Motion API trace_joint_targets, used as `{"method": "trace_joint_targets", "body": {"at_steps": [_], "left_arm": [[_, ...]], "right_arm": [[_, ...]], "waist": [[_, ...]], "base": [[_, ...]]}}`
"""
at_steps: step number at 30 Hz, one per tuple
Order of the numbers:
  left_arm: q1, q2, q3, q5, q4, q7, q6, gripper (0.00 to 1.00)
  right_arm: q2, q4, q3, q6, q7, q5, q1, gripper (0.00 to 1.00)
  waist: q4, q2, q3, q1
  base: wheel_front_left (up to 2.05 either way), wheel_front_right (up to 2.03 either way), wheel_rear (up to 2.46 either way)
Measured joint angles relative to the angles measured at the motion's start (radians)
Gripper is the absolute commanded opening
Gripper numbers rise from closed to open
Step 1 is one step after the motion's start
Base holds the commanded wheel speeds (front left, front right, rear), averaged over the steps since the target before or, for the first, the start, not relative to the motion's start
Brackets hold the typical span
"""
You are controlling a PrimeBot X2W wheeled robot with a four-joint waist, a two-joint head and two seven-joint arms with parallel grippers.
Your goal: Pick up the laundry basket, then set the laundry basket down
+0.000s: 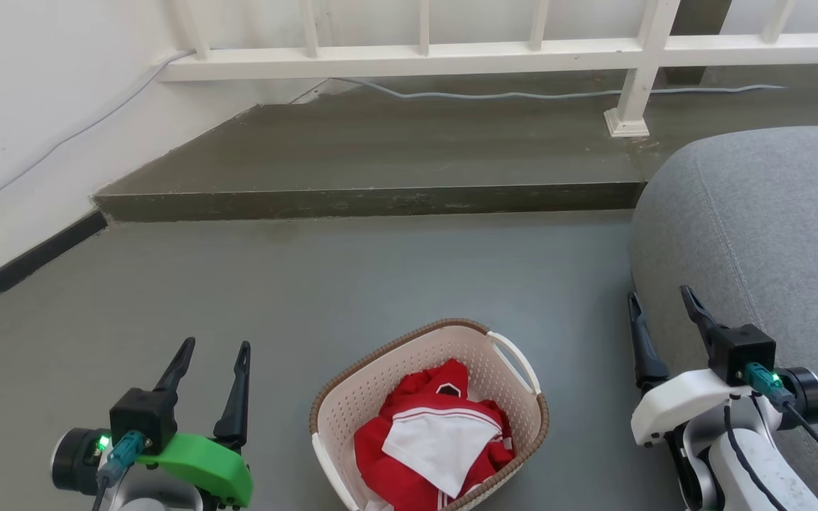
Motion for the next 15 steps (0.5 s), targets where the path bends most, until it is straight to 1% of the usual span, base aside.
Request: {"method": "trace_joint_targets", "body": {"at_steps": [15], "left_arm": [[-0.003, 0.001, 0.000, 0.001, 0.020, 0.000, 0.001, 1.00]], "right_arm": [[0.013, 0.000, -0.014, 0.000, 0.000, 0.000, 0.000, 1.00]], "waist": [[-0.001, 0.0000, 0.004, 0.0000]], "base": [[0.00, 0.00, 0.00]]}}
